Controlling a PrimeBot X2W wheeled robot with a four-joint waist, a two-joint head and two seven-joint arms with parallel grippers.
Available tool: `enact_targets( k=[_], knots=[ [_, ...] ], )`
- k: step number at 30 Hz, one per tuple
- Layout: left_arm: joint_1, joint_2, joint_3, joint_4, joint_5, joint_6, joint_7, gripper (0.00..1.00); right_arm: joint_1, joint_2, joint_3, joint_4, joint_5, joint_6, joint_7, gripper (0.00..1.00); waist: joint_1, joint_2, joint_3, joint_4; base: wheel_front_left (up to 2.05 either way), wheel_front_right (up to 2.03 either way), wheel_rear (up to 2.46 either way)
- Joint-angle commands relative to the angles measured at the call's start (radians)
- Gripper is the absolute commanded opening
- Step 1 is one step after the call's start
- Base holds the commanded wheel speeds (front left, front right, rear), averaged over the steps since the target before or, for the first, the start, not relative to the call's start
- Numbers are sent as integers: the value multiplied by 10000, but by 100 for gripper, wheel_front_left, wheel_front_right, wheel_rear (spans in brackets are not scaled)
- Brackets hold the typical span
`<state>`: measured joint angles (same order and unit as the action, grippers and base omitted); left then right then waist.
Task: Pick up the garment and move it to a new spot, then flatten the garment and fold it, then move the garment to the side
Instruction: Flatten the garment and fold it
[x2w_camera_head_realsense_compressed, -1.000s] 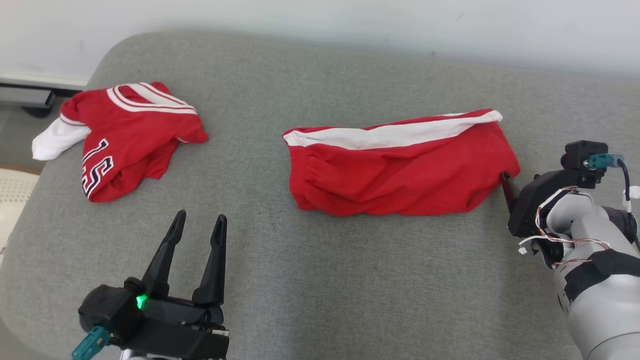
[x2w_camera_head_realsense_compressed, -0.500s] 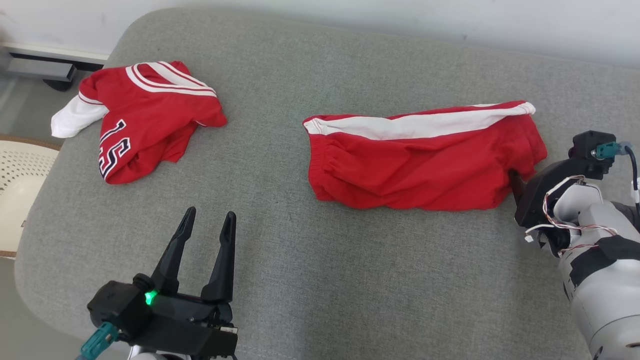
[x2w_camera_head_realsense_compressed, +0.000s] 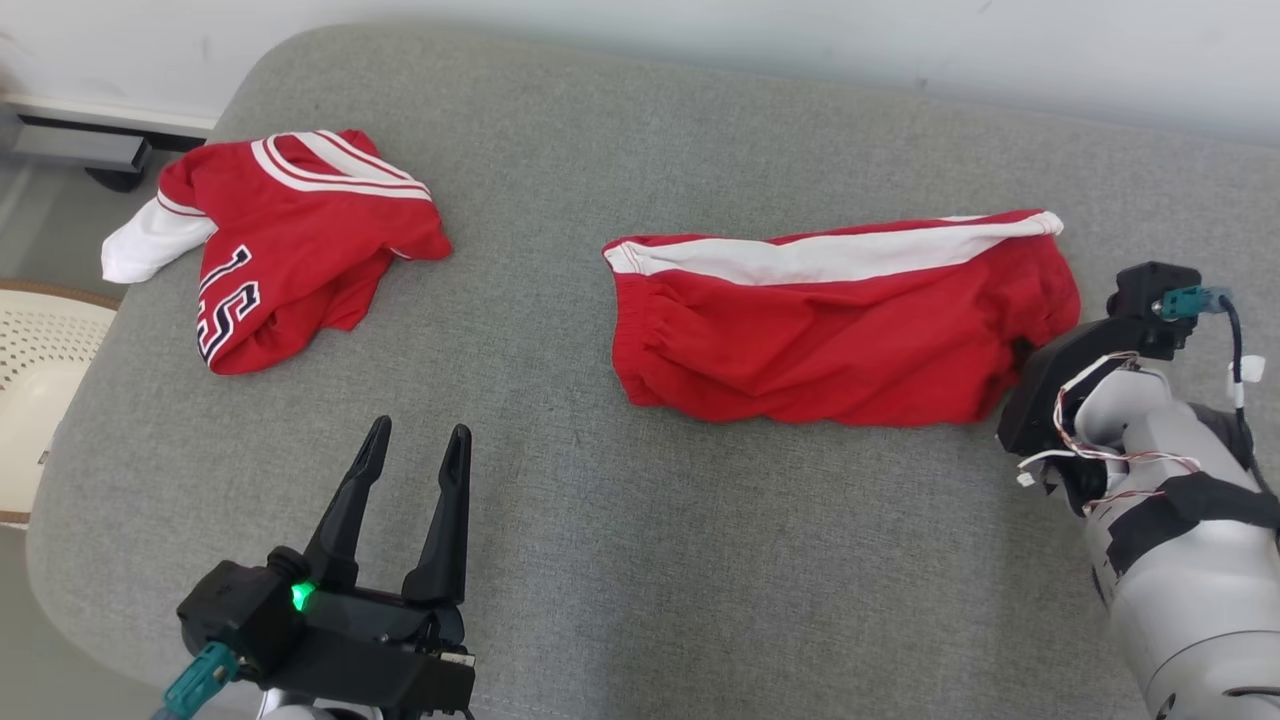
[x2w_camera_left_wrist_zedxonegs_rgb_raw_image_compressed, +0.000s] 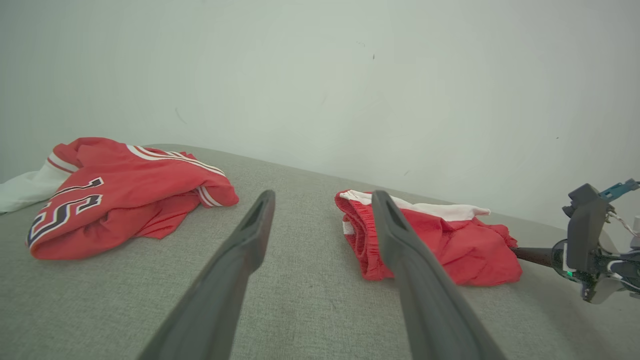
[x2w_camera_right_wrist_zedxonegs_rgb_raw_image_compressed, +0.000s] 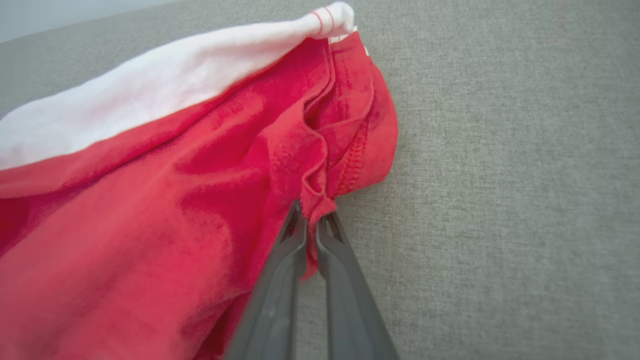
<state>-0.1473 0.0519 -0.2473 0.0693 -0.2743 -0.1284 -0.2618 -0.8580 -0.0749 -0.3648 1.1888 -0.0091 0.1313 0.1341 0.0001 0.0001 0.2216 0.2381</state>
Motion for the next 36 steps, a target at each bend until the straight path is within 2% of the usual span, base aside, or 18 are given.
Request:
enact_targets(
  k=[1,8,15,19,27,28,29,31,36],
  knots=[
    [2,33,29,36,43,-29,-46,100,144,86,99,-28,267,-10,12,0,-1,-1,-110,-78,0,0,0],
    [160,30,56,75,52,-23,-46,100,721,188,846,-440,988,-10,174,0,-1,-1,-394,-340,0,0,0],
    [409,64,83,118,21,-24,-46,100,2055,178,1728,-1775,1659,-10,988,0,-1,-1,-768,-744,0,0,0],
    [498,86,82,126,2,-24,-46,100,2938,114,2005,-3227,2055,-10,1675,0,-1,-1,-960,-921,0,0,0],
    [586,105,52,142,-49,-25,-46,100,5109,187,2100,-7003,2551,-10,3566,0,-1,-1,-1158,-1170,0,0,0],
    [578,117,32,149,-51,-25,-46,100,5349,199,2078,-7412,2584,-10,3758,24,-1,-1,-1165,-1185,0,0,0],
    [565,125,20,157,-57,-25,-46,100,5580,211,2015,-7725,2595,-10,3964,100,-1,-1,-1171,-1194,0,0,0],
    [530,147,-30,185,-76,-25,-46,100,6166,235,1969,-8558,2559,-9,4486,100,-1,-1,-1208,-1198,0,0,0],
    [542,188,-71,216,-118,-25,-46,100,6825,229,1843,-9399,2522,-9,4967,100,-1,-1,-1282,-1208,0,0,0]
  ],
)
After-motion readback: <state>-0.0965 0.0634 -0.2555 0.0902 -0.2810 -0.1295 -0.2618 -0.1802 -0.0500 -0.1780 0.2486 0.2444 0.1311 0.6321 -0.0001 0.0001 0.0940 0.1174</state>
